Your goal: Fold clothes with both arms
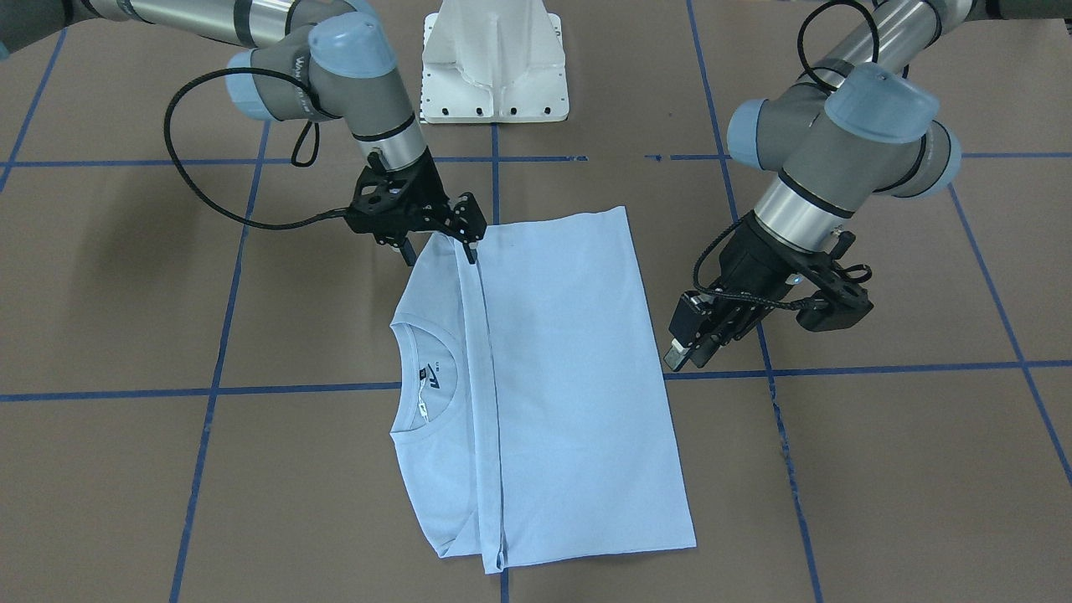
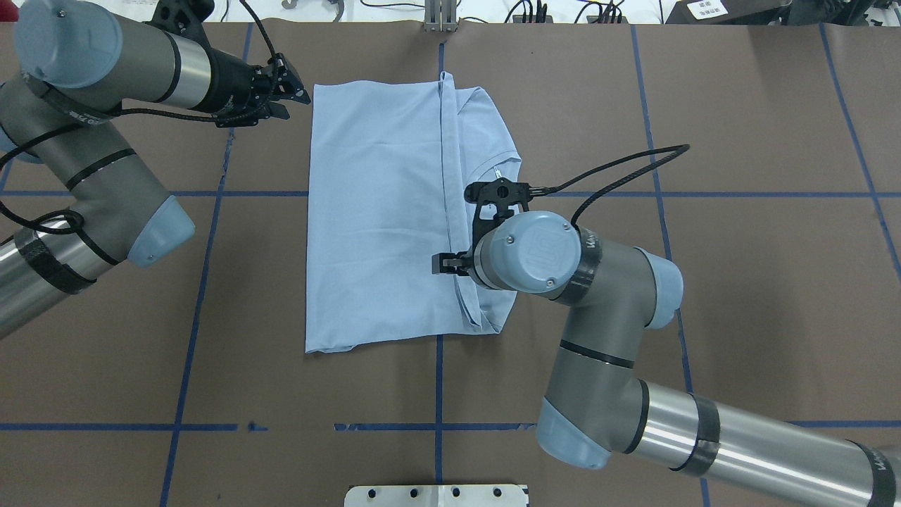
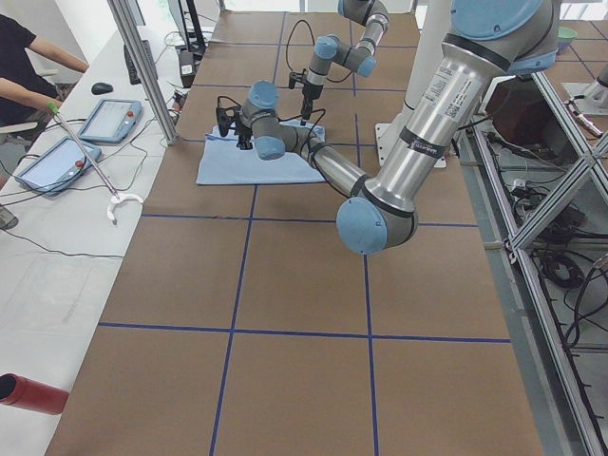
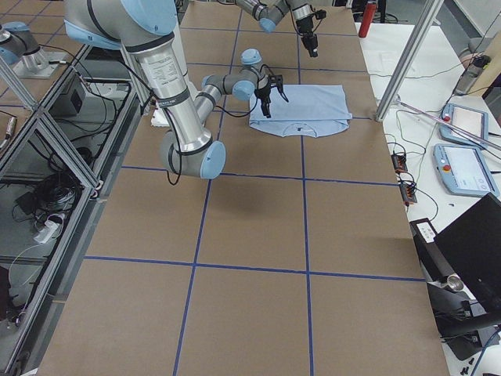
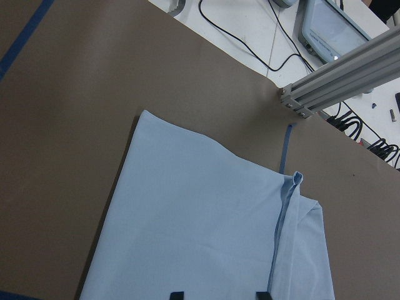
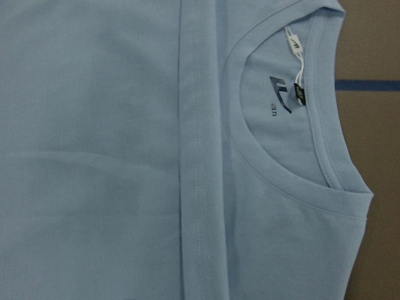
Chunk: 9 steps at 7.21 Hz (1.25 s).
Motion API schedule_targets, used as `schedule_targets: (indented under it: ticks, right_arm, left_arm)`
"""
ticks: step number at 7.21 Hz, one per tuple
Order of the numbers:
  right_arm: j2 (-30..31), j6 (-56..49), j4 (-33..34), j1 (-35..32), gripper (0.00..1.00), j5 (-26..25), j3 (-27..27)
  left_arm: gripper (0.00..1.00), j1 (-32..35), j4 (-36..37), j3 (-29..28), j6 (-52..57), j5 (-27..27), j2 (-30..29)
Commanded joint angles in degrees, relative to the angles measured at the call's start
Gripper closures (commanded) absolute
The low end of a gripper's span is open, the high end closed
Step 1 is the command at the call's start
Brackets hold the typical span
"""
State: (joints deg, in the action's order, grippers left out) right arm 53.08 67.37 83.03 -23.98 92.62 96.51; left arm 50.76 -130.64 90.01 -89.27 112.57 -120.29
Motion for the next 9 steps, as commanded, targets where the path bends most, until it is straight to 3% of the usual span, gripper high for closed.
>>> schedule_targets:
  ticks: [1,7,9]
  right_arm:
    - [-3.4,-14.1,8.7,1.4,0.02,-1.2,-3.2]
    - [-2.7,-19.5,11.1,2.8,0.04,-1.5,-6.1]
    - [7.0,-30.5,10.9,-2.2,0.05,0.4,1.6]
  left_arm:
    - [0.50,0.0,0.0,0.0,0.0,0.1,0.1]
    - [0.50,-0.1,0.2,0.2,0.0,0.1,0.1]
    - [0.49,-0.1,0.3,0.3,-0.1,0.1,0.1]
